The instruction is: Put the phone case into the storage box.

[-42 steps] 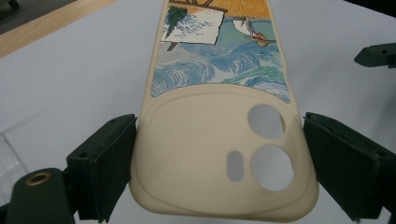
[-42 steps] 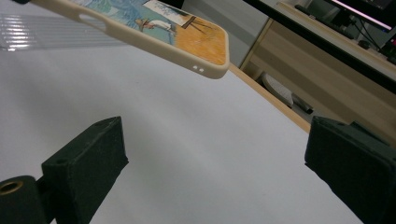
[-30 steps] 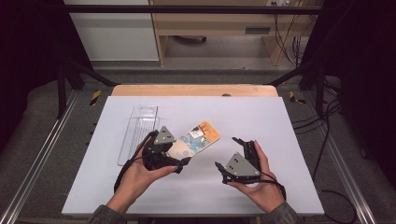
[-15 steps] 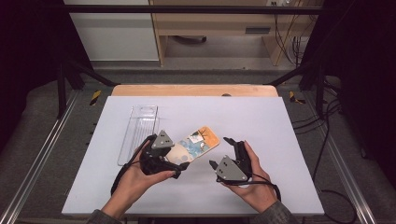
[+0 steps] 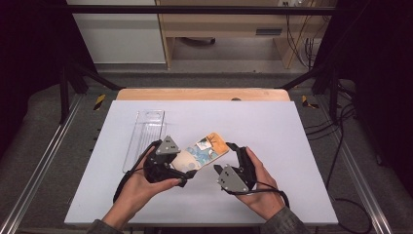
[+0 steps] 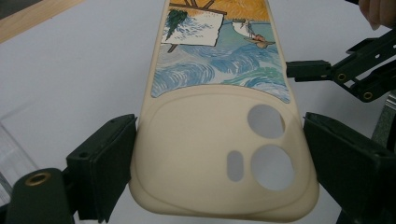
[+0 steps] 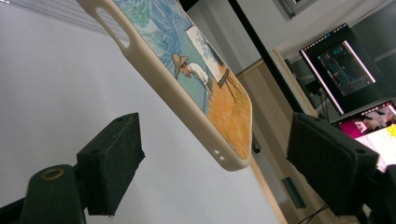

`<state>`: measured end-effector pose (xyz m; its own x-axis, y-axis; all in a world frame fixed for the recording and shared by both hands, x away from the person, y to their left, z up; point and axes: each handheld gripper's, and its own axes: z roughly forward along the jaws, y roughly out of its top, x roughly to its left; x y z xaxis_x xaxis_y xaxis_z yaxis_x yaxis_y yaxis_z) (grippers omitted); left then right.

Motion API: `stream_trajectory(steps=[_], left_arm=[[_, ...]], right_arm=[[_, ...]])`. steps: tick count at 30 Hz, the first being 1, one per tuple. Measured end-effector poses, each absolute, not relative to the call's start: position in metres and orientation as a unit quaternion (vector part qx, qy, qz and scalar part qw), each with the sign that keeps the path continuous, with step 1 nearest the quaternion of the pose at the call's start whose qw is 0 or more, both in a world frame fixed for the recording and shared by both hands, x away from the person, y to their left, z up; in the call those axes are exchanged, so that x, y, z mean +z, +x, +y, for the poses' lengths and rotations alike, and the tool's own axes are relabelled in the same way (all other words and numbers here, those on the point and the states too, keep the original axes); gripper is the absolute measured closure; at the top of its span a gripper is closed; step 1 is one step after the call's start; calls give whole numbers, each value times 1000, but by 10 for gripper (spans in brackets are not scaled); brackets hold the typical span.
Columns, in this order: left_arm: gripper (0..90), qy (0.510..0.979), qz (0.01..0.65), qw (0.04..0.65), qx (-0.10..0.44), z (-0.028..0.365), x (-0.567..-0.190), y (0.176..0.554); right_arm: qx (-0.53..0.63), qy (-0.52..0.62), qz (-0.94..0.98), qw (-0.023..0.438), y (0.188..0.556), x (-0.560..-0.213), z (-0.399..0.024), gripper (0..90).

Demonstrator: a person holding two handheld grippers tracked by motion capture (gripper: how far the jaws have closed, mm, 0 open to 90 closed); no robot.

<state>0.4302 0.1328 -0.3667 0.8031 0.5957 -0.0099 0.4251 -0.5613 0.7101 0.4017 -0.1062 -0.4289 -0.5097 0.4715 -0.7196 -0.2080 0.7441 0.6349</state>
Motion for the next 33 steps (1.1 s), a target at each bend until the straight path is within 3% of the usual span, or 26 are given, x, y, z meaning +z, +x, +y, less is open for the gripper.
stream_trajectory(steps=[12,33], left_arm=[[114,880,287,361,112,127,-364,427],[113,885,286,356,92,130,-355,428]], right_arm=[[329,41,799,502,398,-432,-88,255],[278,-38,787,549,400,-432,-64,570]])
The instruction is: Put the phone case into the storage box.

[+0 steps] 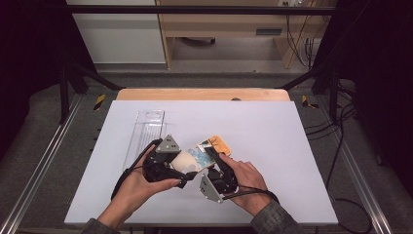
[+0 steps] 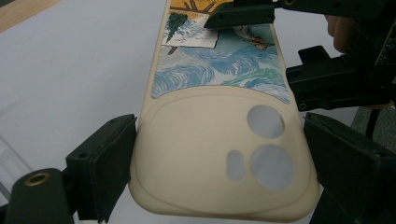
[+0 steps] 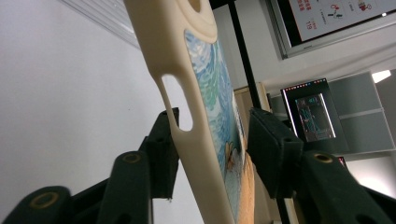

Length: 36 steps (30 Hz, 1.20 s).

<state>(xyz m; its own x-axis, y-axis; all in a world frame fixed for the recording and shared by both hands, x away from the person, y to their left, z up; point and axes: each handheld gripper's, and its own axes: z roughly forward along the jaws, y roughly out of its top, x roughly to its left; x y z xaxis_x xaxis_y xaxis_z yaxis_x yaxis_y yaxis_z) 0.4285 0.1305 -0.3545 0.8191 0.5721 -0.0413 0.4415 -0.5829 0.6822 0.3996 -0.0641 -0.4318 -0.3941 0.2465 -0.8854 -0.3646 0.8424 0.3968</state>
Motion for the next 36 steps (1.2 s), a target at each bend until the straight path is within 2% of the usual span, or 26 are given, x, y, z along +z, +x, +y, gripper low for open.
stream_trajectory(steps=[4,8,9,13,17,25,32,36], left_arm=[[112,885,291,355,81,132,-353,432],[107,880,298,365,57,133,-354,436],[105,878,303,367,50,133,-355,438],[96,868,318,381,28,133,-360,442],[84,849,318,420,38,136,-359,442],[58,807,320,483,113,150,-348,440],[39,787,321,501,161,165,-351,432],[31,779,322,506,186,169,-353,428]], right_arm=[[277,-46,788,548,398,-433,-65,668],[274,-57,793,541,397,-434,-66,828],[274,-60,796,537,396,-435,-66,836],[273,-58,809,517,397,-437,-69,845],[270,-52,820,503,402,-438,-76,848],[274,31,844,459,428,-442,-108,848],[350,197,838,370,465,-437,-157,848],[380,264,818,341,477,-433,-178,848]])
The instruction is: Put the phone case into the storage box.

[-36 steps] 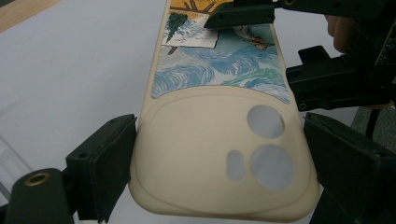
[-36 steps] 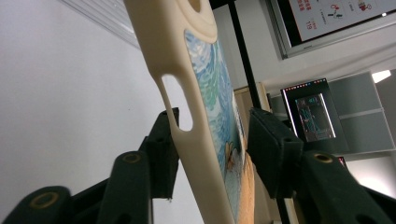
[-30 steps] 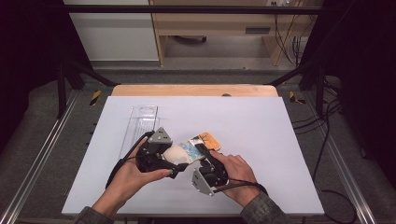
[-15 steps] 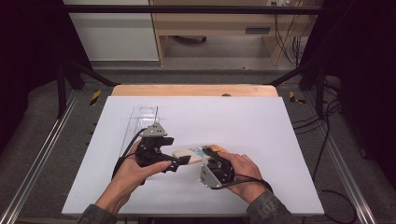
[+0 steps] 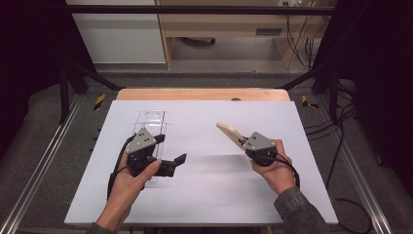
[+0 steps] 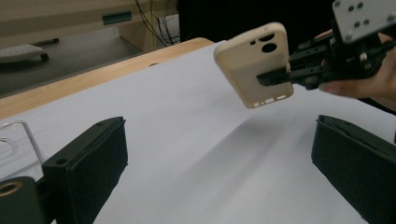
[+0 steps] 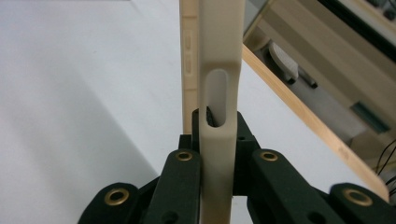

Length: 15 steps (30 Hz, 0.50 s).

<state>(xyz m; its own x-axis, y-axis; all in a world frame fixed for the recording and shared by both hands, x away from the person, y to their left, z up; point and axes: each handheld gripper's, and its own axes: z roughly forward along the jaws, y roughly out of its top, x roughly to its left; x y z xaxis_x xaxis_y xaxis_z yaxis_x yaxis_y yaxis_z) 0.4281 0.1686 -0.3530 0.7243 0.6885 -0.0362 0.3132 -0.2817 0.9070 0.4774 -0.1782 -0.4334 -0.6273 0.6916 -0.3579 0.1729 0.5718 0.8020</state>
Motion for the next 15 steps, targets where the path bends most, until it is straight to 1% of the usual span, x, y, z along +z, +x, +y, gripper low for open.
stream_trajectory(steps=[4,9,13,15], left_arm=[[29,765,325,517,204,170,-353,426],[29,752,331,524,225,171,-355,424],[29,737,338,533,240,172,-355,423],[29,732,342,535,248,171,-357,423]], right_arm=[[416,311,794,317,483,-430,-191,848],[460,343,766,291,483,-426,-195,848],[479,351,749,294,480,-423,-194,848],[492,360,738,288,479,-422,-194,848]])
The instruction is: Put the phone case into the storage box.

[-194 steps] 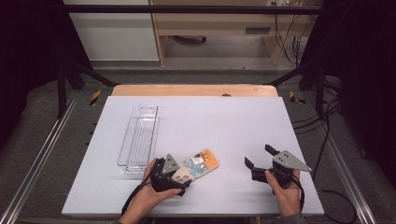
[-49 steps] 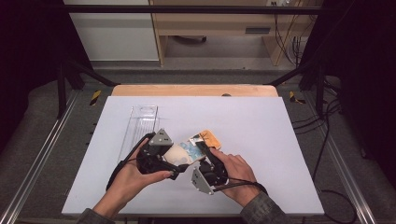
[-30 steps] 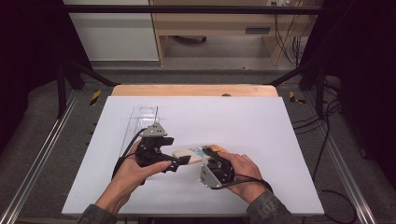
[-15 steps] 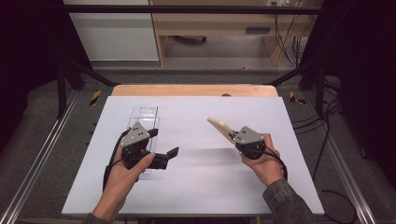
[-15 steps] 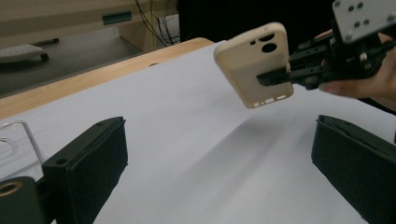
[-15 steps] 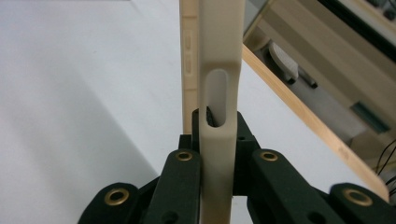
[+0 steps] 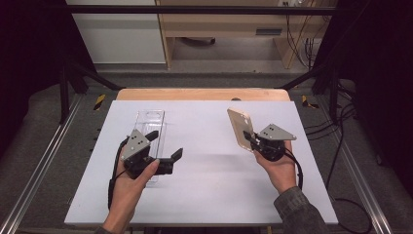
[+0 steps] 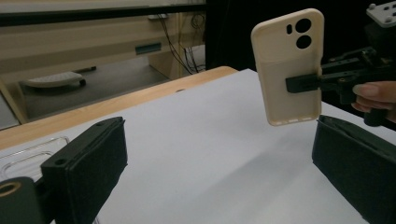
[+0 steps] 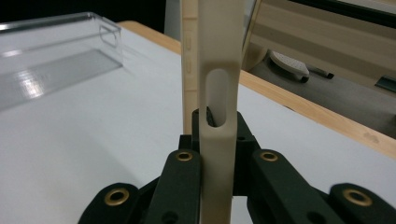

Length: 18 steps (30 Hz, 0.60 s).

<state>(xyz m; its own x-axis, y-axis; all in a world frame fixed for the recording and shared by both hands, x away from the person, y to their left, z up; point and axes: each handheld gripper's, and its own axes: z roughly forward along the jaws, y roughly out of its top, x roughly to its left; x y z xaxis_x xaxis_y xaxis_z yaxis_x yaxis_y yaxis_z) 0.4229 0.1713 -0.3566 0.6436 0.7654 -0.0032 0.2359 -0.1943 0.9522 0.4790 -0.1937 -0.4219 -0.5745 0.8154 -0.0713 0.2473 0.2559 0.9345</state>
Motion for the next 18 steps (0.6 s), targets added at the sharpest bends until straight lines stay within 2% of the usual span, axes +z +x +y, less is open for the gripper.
stream_trajectory(steps=[3,8,18], left_arm=[[30,738,327,524,272,164,-358,420],[32,733,331,529,270,150,-361,418],[32,736,335,531,253,136,-370,422]], right_arm=[[519,380,718,265,476,-420,-190,848],[555,391,694,240,470,-418,-180,848],[570,386,687,234,451,-426,-163,848]])
